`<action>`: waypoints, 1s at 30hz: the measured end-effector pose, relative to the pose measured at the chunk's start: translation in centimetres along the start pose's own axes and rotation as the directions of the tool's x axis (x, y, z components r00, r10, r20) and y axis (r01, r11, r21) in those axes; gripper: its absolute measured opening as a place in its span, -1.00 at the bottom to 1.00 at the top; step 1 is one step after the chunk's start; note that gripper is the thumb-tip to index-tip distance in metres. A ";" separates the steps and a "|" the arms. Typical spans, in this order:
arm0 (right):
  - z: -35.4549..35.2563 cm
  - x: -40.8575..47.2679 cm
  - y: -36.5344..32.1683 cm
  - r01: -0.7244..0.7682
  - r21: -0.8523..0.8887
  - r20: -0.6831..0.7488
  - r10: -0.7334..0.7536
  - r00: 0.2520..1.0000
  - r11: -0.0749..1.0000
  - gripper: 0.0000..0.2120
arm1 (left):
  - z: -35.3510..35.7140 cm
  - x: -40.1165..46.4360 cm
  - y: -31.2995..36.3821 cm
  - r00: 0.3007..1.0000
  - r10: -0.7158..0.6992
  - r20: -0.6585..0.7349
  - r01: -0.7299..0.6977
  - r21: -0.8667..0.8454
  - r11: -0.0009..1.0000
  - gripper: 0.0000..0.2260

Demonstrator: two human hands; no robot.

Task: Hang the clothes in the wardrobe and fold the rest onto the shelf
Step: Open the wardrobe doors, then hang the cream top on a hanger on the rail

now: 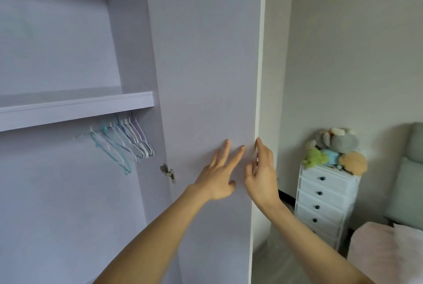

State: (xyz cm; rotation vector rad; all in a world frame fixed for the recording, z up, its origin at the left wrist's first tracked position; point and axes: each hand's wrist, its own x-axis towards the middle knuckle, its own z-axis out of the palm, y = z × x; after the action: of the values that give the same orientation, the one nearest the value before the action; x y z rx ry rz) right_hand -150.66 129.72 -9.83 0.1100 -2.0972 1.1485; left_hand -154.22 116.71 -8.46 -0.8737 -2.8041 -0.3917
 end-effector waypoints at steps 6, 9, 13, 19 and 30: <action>1.6 -2.6 -4.8 0.498 -0.191 0.024 -0.503 0.864 0.846 -0.47 | -0.3 -2.9 -4.0 0.991 0.010 -0.136 0.003 0.089 0.996 -0.38; 4.4 -4.3 -6.7 0.477 -0.069 0.146 -0.464 0.874 0.876 -0.56 | -0.5 -7.4 -6.7 0.953 -0.208 -0.221 0.178 -0.147 0.973 -0.50; 10.5 -7.8 -8.2 0.419 0.033 0.472 -0.384 0.793 0.907 -0.67 | -0.2 -18.1 -11.2 0.816 -0.509 -0.275 0.407 -0.352 0.843 -0.65; 20.7 -16.9 -13.2 0.414 0.255 0.888 -0.381 0.258 0.874 -0.72 | -0.4 -35.8 -14.1 0.432 -0.853 -0.294 0.768 -0.377 0.519 -0.70; 24.1 -36.4 -23.1 0.183 0.804 0.564 -0.631 -0.532 0.565 -0.74 | 4.8 -56.8 2.8 -0.514 -0.798 -0.314 0.774 -0.570 -0.274 -0.73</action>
State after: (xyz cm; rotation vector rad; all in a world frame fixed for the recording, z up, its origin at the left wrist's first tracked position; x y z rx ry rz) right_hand -128.38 88.27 -24.82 2.9237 -2.1453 0.5018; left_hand -106.95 90.26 -26.43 1.7648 -1.8018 -0.6875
